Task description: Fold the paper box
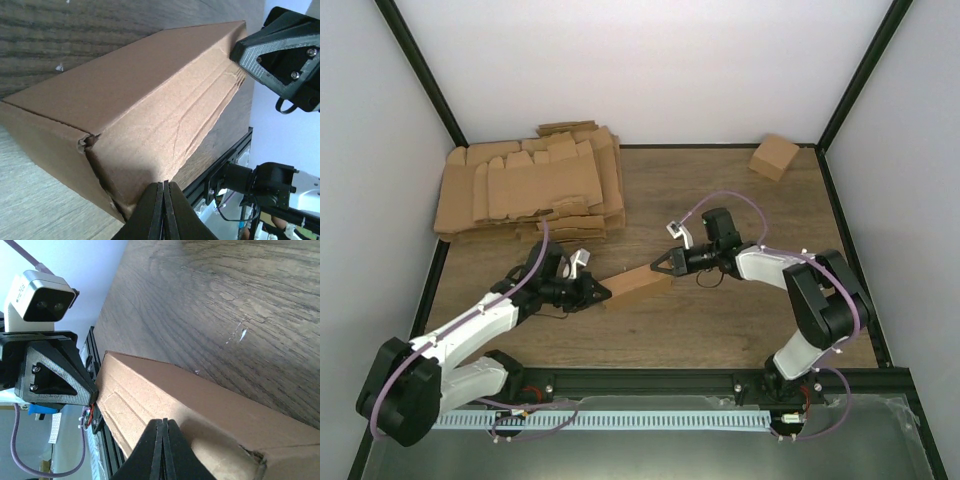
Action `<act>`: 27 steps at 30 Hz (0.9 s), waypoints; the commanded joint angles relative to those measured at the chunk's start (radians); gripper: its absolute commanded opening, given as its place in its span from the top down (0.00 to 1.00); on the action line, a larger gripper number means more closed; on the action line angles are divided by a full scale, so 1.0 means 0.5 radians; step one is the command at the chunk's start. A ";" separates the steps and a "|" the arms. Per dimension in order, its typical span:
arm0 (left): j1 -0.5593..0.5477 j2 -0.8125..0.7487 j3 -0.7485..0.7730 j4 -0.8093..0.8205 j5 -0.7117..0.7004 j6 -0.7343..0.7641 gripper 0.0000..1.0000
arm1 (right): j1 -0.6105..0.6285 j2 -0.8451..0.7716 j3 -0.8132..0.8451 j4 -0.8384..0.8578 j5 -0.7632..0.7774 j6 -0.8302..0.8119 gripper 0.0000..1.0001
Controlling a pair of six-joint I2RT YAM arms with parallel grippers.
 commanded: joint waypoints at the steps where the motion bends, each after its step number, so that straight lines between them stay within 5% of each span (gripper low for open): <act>1: -0.003 0.049 -0.136 0.120 -0.023 -0.030 0.96 | 0.014 0.092 -0.036 0.071 0.025 -0.018 0.99; 17: -0.005 -0.030 0.347 -0.474 -0.201 0.214 0.95 | 0.014 -0.188 0.122 -0.289 0.296 -0.187 0.98; 27: -0.008 -0.043 0.586 -0.878 -0.476 0.558 0.72 | 0.014 -0.551 0.025 -0.471 0.444 -0.200 0.96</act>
